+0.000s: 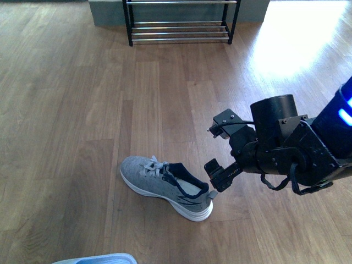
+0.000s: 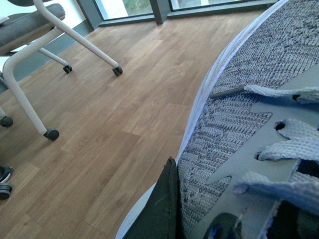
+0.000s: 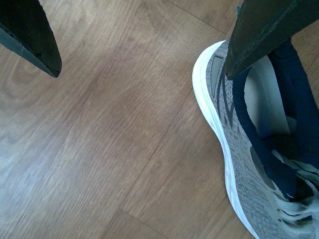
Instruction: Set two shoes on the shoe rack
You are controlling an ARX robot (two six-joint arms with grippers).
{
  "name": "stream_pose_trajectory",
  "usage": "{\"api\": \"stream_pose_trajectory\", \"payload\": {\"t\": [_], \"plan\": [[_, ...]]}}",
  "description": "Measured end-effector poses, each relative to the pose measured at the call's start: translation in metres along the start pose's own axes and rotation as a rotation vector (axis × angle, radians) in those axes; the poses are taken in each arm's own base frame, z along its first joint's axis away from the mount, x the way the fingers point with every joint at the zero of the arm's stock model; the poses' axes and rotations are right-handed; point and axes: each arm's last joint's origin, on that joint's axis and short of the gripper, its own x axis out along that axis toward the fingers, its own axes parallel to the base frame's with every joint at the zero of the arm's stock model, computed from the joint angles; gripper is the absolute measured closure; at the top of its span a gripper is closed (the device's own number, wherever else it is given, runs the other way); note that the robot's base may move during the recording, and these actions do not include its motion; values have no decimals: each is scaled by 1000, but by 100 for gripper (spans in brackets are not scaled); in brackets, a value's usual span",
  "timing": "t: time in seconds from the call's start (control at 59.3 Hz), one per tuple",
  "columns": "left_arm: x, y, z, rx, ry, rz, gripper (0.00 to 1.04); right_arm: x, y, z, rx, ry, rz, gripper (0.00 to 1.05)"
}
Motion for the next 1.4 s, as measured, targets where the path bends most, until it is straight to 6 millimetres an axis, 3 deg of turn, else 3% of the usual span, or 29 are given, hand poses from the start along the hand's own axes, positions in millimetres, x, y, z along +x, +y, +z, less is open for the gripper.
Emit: {"api": "stream_pose_trajectory", "payload": {"t": [0.337, 0.658, 1.096, 1.299, 1.4], "plan": [[0, 0, 0, 0, 0, 0, 103, 33, 6, -8, 64, 85, 37, 9], [0, 0, 0, 0, 0, 0, 103, 42, 15, -2, 89, 125, 46, 9], [0, 0, 0, 0, 0, 0, 103, 38, 17, 7, 189, 131, 138, 9], [0, 0, 0, 0, 0, 0, 103, 41, 22, 2, 172, 149, 125, 9], [0, 0, 0, 0, 0, 0, 103, 55, 24, -5, 175, 173, 126, 9]]}}
